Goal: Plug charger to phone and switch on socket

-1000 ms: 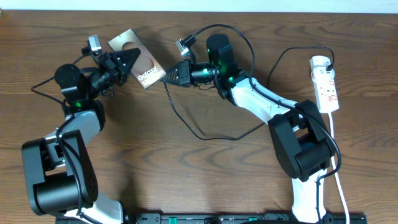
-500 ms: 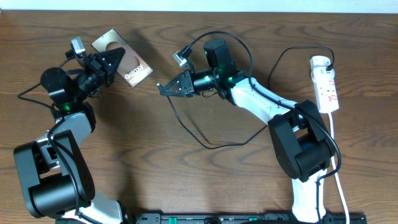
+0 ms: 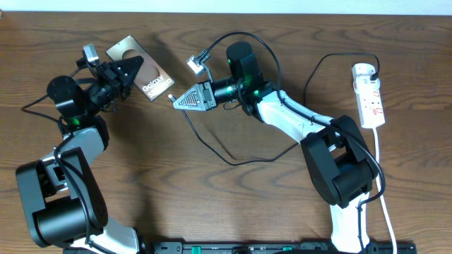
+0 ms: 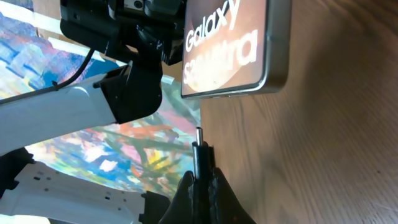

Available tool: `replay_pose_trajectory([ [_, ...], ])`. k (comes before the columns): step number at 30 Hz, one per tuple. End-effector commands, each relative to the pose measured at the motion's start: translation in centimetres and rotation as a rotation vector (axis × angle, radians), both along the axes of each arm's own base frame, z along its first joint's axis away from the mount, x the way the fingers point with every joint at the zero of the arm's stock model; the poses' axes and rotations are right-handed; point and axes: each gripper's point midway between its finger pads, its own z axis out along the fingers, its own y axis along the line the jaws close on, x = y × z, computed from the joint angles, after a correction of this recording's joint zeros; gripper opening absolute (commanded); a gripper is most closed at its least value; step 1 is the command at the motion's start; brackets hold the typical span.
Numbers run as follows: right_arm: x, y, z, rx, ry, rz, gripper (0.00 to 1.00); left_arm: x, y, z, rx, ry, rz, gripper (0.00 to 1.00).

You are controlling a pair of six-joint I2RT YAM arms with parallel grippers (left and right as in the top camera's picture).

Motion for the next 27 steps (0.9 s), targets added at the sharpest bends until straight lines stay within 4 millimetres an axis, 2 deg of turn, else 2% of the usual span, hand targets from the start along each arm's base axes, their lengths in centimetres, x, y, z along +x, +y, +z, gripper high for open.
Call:
replay_pose_trajectory([
  [1, -0.3, 0.3, 0.8, 0.011, -0.005, 0.014, 0.01, -0.2, -0.1, 0.9, 0.028, -0.045, -0.015, 0.07],
  [14, 1.5, 0.6, 0.1, -0.042, 0.059, -0.102, 0.01, -0.2, -0.6, 0.9, 0.017, -0.036, -0.026, 0.07],
  [27, 0.1, 0.7, 2.0, 0.024, 0.050, -0.011, 0.01, -0.2, -0.6, 0.9, 0.018, -0.039, -0.025, 0.07],
])
